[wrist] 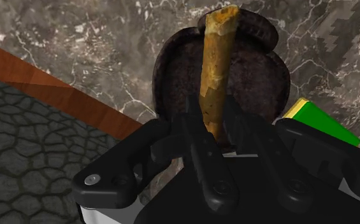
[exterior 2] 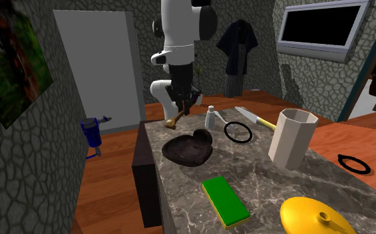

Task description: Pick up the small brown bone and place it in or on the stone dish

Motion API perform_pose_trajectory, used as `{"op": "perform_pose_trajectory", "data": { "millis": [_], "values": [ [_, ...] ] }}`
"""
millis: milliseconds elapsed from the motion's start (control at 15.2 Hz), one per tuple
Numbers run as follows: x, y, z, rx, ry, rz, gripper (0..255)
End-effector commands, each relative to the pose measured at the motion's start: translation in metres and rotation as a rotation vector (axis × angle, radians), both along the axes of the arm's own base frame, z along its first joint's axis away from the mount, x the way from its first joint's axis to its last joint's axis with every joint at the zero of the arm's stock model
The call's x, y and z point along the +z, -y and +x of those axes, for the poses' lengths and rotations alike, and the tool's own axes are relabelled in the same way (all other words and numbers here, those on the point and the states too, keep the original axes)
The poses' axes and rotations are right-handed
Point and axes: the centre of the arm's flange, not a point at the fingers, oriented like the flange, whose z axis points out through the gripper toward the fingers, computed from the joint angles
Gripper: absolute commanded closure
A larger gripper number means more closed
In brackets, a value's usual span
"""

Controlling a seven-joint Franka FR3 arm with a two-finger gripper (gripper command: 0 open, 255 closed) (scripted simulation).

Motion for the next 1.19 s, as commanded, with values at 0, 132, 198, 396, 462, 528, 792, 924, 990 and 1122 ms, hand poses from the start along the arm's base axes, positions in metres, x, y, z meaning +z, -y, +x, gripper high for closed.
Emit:
{"op": "perform_pose_trajectory", "data": {
  "millis": [0,132,198,396,462,528,792,924,990,1122],
  "values": [
    [0.000,-0.012,0.021,-0.001,0.001,0.001,255],
    [-0.005,-0.021,0.037,-0.001,0.001,0.001,255],
    [-0.010,-0.021,0.037,-0.001,0.001,0.001,255],
    [-0.026,-0.021,0.037,-0.001,0.001,0.001,255],
    [-0.031,-0.021,0.037,-0.001,0.001,0.001,255],
    [-0.037,-0.021,0.037,-0.001,0.001,0.001,255],
    [-0.058,-0.021,0.037,-0.001,0.001,0.001,255],
    [-0.068,-0.021,0.037,-0.001,0.001,0.001,255],
    [-0.074,-0.021,0.037,-0.001,0.001,0.001,255],
    [-0.076,-0.021,0.037,-0.001,0.001,0.001,255]
  ]
}}
